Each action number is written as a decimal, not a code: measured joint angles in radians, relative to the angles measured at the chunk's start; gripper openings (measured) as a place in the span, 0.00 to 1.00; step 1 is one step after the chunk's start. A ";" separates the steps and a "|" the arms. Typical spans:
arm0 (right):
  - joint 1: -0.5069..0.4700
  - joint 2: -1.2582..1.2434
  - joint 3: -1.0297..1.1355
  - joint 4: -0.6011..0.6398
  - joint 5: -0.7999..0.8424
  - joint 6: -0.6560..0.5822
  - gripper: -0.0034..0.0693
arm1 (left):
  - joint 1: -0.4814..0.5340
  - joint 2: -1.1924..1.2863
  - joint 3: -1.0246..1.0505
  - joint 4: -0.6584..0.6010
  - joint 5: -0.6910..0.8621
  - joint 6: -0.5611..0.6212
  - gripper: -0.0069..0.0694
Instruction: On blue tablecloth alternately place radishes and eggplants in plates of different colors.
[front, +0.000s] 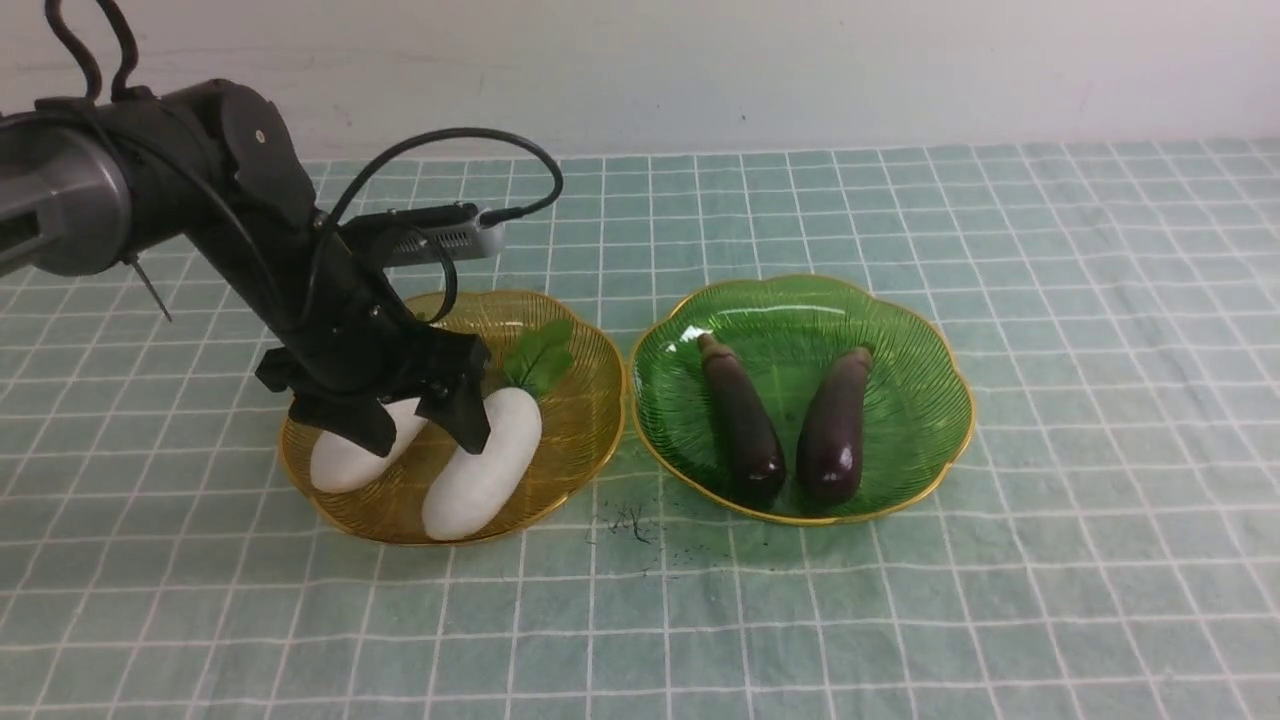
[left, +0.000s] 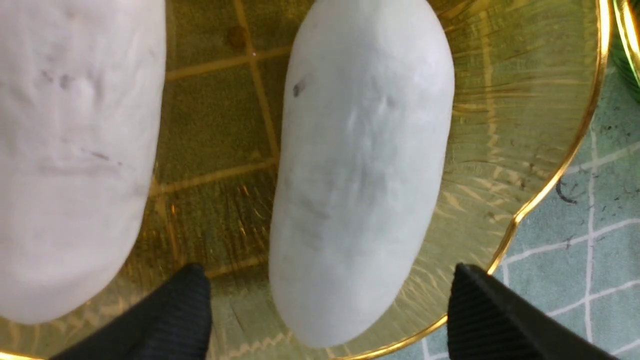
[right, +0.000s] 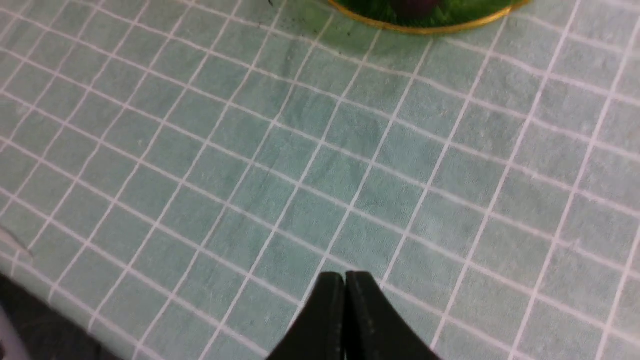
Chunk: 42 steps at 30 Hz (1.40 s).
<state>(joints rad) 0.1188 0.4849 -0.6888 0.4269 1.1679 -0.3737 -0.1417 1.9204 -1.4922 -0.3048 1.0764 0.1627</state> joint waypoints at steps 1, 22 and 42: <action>0.000 -0.046 0.040 0.003 -0.072 -0.009 0.03 | 0.000 0.000 -0.009 0.000 0.006 0.000 0.82; -0.001 -0.271 0.360 0.054 -0.713 -0.105 0.03 | 0.000 0.000 -0.123 0.019 0.104 0.000 0.08; -0.001 -0.433 0.481 -0.108 -0.702 -0.106 0.03 | 0.000 -0.030 -0.228 0.191 0.151 0.023 0.08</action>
<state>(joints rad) 0.1179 0.0514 -0.2076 0.3185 0.4664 -0.4800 -0.1417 1.8902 -1.7205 -0.1135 1.2271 0.1860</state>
